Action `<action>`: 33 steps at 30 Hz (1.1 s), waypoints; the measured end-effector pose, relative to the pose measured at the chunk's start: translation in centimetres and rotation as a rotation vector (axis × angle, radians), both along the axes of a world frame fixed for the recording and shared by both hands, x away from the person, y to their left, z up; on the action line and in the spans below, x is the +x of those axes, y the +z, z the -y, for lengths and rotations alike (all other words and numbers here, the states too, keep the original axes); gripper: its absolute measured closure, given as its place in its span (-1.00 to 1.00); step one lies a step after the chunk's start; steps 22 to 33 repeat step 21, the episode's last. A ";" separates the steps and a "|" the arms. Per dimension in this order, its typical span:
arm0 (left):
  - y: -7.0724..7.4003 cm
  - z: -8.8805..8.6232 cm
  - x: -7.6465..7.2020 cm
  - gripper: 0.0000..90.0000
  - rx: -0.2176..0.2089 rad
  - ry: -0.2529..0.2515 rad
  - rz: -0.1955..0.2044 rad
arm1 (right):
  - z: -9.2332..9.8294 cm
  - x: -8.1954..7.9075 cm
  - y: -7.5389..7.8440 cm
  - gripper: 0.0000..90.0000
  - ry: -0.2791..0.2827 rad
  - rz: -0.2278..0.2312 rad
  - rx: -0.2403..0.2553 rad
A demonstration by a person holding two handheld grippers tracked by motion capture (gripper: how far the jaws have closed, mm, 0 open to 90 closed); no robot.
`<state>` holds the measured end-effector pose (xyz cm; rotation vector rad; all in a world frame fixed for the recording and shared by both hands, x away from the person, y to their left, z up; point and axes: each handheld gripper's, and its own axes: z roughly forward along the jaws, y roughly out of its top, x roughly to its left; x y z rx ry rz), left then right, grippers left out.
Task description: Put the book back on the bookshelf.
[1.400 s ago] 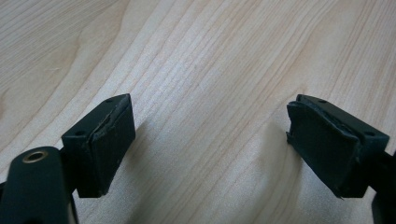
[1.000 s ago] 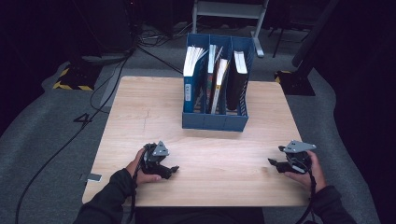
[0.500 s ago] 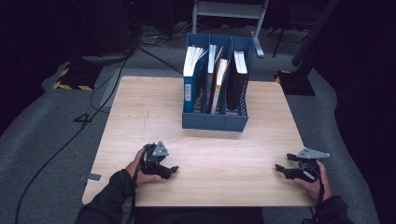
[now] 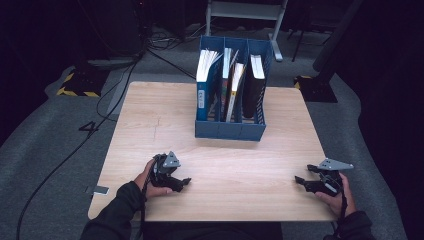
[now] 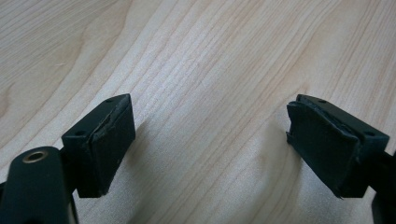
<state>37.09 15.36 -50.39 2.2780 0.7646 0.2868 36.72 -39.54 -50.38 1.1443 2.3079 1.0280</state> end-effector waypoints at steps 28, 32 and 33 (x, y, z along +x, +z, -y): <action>0.0 -0.1 0.1 -0.67 -0.003 -0.010 -0.001 | 0.0 0.0 0.0 -0.51 -0.003 0.000 -0.001; 0.0 -0.1 0.1 -0.67 -0.003 -0.010 -0.001 | 0.0 0.0 0.0 -0.51 -0.003 0.000 -0.001; 0.0 -0.1 0.1 -0.67 -0.003 -0.010 -0.001 | 0.0 0.0 0.0 -0.51 -0.003 0.000 -0.001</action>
